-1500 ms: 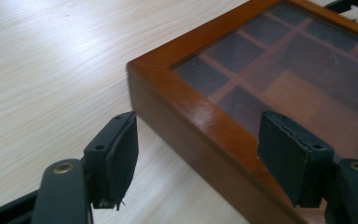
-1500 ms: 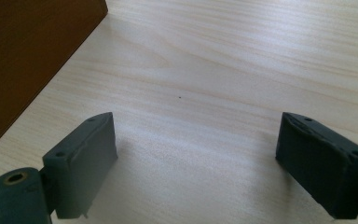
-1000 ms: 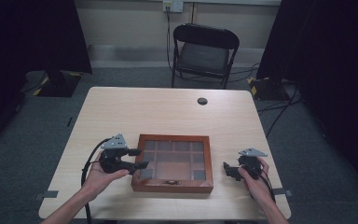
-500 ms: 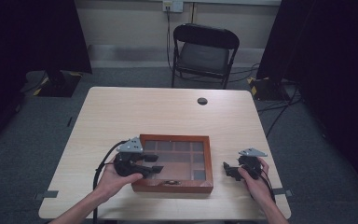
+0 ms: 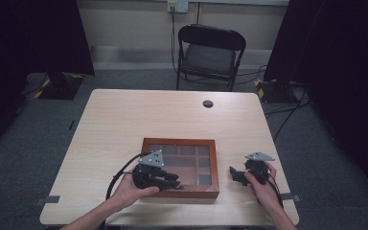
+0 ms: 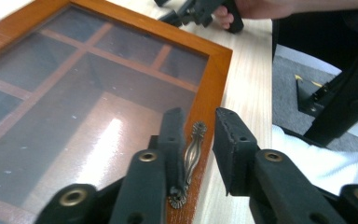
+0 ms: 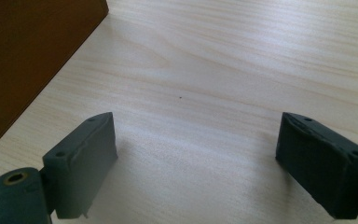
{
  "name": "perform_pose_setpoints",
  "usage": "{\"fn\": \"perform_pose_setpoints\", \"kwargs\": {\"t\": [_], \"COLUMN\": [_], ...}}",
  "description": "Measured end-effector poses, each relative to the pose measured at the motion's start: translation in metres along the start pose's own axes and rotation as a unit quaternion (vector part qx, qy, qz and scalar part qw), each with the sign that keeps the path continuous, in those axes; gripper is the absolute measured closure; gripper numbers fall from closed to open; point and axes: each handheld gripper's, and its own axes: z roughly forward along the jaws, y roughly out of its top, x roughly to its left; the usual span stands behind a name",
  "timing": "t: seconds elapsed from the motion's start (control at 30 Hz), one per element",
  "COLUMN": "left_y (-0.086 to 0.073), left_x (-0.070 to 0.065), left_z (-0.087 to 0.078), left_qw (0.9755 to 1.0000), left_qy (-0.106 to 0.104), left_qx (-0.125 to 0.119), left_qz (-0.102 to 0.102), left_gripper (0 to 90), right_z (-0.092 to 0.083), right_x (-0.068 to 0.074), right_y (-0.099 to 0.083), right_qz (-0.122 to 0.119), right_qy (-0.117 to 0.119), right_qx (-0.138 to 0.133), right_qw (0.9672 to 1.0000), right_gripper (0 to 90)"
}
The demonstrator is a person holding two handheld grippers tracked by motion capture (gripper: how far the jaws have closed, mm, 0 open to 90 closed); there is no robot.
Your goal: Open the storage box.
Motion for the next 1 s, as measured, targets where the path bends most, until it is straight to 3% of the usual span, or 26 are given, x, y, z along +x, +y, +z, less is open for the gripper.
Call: {"fn": "perform_pose_setpoints", "kwargs": {"t": [0.13,0.27,0.47,0.53,0.87,1.0], "left_y": [-0.002,-0.003,-0.006,-0.008,-0.008,-0.006], "left_x": [0.003,0.003,0.005,0.004,0.000,0.002], "left_z": [0.003,0.007,0.010,0.013,0.015,0.015], "left_qw": [0.9999,0.9998,0.9996,0.9996,0.9995,0.9995], "left_qy": [-0.011,-0.015,-0.004,-0.010,0.001,-0.003], "left_qx": [0.000,0.012,0.029,0.025,0.022,0.028], "left_qz": [-0.007,0.000,0.004,0.005,0.022,0.015], "left_gripper": [75.6,76.1,78.0,78.5,80.8,81.2], "right_z": [0.000,0.000,0.000,0.000,0.000,0.000], "right_x": [0.000,0.000,0.000,0.000,0.000,0.000], "right_y": [0.000,0.000,0.000,0.000,0.000,0.000], "right_qz": [0.000,0.000,0.000,0.000,-0.001,-0.001], "right_qy": [0.000,0.001,0.000,0.000,0.001,0.001], "right_qx": [0.000,0.000,0.000,0.000,0.000,0.000], "right_qw": [1.0000,1.0000,1.0000,1.0000,1.0000,1.0000], "right_gripper": [11.7,11.7,11.7,11.7,11.7,11.7]}}
